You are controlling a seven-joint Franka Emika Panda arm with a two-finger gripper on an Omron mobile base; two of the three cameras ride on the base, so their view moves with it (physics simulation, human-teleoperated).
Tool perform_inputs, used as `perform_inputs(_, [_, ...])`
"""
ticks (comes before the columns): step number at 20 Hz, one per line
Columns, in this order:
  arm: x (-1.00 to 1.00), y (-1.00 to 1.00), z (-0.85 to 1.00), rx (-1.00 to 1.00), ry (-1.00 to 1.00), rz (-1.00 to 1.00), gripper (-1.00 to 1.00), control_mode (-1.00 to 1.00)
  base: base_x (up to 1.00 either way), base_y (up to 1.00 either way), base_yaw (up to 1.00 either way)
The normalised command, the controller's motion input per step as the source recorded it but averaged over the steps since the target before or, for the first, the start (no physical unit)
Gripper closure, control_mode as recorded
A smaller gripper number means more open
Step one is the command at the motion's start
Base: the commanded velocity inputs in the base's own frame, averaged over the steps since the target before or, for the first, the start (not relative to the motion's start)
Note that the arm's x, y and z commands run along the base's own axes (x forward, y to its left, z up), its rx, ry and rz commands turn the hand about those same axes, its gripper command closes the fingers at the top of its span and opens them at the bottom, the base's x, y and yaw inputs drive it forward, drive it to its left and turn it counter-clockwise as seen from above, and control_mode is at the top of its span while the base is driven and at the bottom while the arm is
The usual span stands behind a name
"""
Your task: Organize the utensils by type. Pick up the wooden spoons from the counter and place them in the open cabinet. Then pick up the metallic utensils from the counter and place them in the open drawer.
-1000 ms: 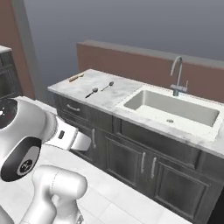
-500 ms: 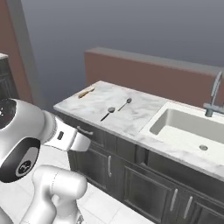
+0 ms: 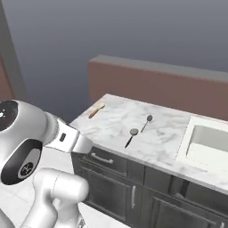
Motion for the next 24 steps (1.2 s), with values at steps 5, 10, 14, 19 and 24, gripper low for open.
perform_inputs(5, [0.00, 0.00, 0.00, 0.00, 0.00, 0.00, -1.00, 1.00, 0.64, 0.88, -0.15])
perform_inputs(10, [0.00, 0.00, 0.00, 0.00, 0.00, 0.00, -1.00, 1.00, 0.94, 0.56, -0.28])
perform_inputs(14, [0.00, 0.00, 0.00, 0.00, 0.00, 0.00, -1.00, 1.00, 0.69, 0.39, -0.31])
perform_inputs(19, [0.00, 0.00, 0.00, 0.00, 0.00, 0.00, -1.00, 1.00, 0.49, 0.11, -0.06])
perform_inputs(24, [0.00, 0.00, 0.00, 0.00, 0.00, 0.00, -1.00, 1.00, 0.41, 0.07, 0.00])
